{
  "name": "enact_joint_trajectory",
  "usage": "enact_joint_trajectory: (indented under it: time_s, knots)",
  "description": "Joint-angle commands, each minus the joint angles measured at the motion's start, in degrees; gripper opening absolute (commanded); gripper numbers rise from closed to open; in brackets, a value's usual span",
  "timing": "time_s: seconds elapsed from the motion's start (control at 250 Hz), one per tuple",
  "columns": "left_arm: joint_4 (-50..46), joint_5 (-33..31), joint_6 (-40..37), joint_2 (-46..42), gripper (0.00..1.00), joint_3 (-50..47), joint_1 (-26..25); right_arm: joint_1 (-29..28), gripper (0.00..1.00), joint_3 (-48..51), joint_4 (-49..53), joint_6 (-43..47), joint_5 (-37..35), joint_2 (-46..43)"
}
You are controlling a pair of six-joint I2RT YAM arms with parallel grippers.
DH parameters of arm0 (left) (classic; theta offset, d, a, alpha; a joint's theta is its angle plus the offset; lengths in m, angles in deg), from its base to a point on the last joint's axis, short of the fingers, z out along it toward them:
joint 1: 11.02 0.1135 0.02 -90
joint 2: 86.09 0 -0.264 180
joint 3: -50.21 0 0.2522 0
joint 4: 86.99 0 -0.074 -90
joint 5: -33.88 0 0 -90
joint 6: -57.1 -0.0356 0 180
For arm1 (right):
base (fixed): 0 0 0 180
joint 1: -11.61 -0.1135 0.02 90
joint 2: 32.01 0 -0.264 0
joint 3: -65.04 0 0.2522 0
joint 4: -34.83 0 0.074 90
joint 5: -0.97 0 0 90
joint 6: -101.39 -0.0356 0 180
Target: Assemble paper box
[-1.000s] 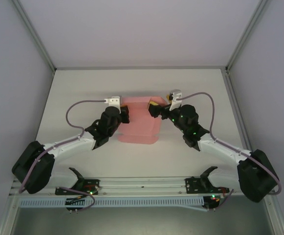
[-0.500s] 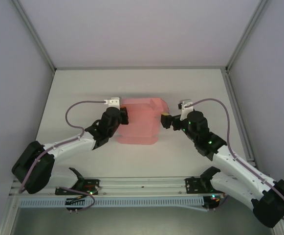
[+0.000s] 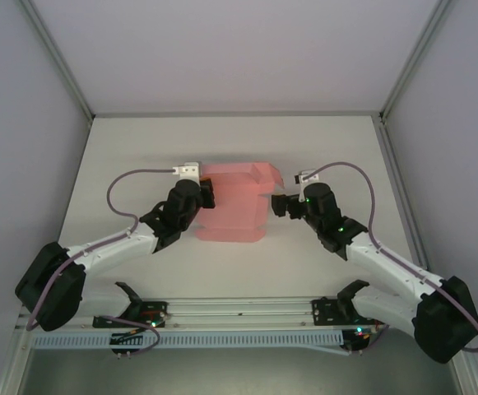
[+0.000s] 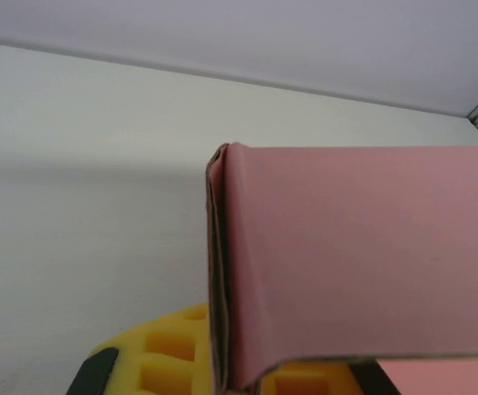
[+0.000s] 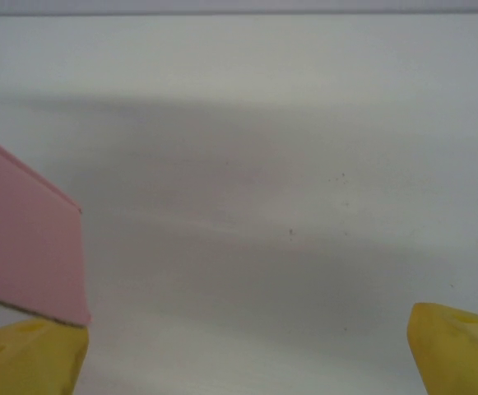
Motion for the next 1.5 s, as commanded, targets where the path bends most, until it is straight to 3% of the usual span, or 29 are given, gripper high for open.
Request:
enact_joint_trajectory:
  time_s: [0.0,0.423,0.735,0.811,0.946,1.206,1.493]
  knots:
    - [0.0,-1.0,-1.5,-1.2,0.0,0.4,0.3,0.3,1.0,-0.4,-7.1,2.1,0.7,0.7]
    - [1.2,1.6,-2.8,-0.7,0.0,0.1,0.2,0.1,1.0,-4.9,-8.7,12.4,7.5,4.5]
    - [1.1,2.2,-4.9,-1.0,0.0,-0.1,0.1,-0.2,1.0,-8.9,1.9,26.3,0.6,3.0]
    - [1.5,2.8,-4.9,-1.1,0.0,-0.2,0.1,-0.2,1.0,-9.2,2.2,26.5,0.6,2.9]
    - [2.3,4.6,-5.4,-0.2,0.0,0.0,0.0,-0.3,1.0,-8.5,-0.7,28.3,6.7,3.4]
    - [2.0,4.7,-6.3,0.3,0.0,-0.1,-0.5,-0.5,1.0,-11.3,-1.7,33.1,2.5,5.9]
    - [2.0,4.8,-6.0,1.6,0.0,0.7,-0.9,-2.8,1.0,-12.2,-4.1,34.7,9.2,8.6]
